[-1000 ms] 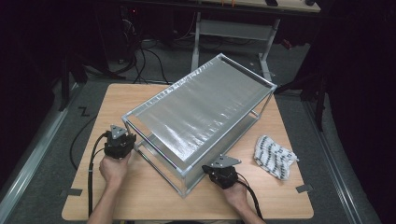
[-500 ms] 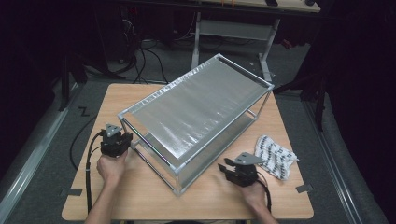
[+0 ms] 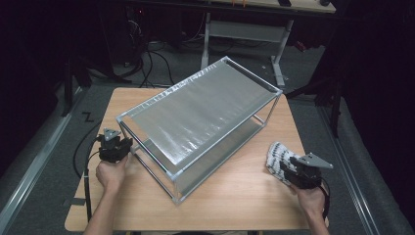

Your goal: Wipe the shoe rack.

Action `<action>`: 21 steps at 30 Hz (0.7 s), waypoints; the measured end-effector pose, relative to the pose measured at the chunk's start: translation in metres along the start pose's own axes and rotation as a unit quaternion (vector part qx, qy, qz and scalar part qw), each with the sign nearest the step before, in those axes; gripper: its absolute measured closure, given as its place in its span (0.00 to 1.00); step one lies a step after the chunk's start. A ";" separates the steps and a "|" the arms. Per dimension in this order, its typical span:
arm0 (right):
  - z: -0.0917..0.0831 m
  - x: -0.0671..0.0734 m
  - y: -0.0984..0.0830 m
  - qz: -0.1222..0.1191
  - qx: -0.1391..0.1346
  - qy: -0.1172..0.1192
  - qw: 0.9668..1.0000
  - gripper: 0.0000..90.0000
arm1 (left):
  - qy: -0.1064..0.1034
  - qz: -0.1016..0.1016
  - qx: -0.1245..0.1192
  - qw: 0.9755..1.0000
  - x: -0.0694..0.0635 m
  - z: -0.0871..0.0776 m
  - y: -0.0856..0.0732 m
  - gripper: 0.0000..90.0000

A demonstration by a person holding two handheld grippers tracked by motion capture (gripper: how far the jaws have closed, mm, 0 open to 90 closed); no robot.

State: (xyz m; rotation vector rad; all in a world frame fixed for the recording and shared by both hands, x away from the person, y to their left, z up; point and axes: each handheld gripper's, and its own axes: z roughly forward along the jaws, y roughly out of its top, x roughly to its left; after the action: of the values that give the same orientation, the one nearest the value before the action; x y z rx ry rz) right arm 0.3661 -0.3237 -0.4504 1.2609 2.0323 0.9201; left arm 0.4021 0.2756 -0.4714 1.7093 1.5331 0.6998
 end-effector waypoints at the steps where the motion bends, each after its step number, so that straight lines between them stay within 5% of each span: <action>1: 0.002 -0.004 -0.001 0.004 0.009 -0.001 1.000 0.58 | 0.000 0.004 0.004 1.000 0.001 0.001 0.001 0.88; 7: 0.010 -0.016 -0.014 0.009 0.048 -0.014 0.999 0.59 | 0.003 0.009 0.024 1.000 0.002 0.002 0.000 0.83; 8: 0.011 -0.018 -0.016 0.012 0.051 -0.013 0.999 0.60 | 0.002 -0.016 0.009 1.000 0.000 0.004 -0.004 0.81; 12: 0.017 -0.024 -0.024 0.021 0.067 -0.005 0.998 0.65 | 0.003 -0.025 0.011 1.000 -0.001 0.002 -0.016 0.71; 13: 0.018 -0.025 -0.025 0.023 0.069 -0.004 0.997 0.65 | 0.005 -0.002 0.031 1.000 0.000 -0.004 -0.018 0.68; 21: 0.024 -0.027 -0.032 0.020 0.080 0.009 0.997 0.88 | -0.030 0.037 0.032 0.998 -0.027 -0.028 -0.038 0.46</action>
State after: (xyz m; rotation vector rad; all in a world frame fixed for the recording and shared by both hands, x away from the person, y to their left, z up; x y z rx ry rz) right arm 0.3783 -0.3525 -0.4872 1.3871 2.1362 0.8027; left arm 0.3534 0.2543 -0.4833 1.8276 1.4712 0.6373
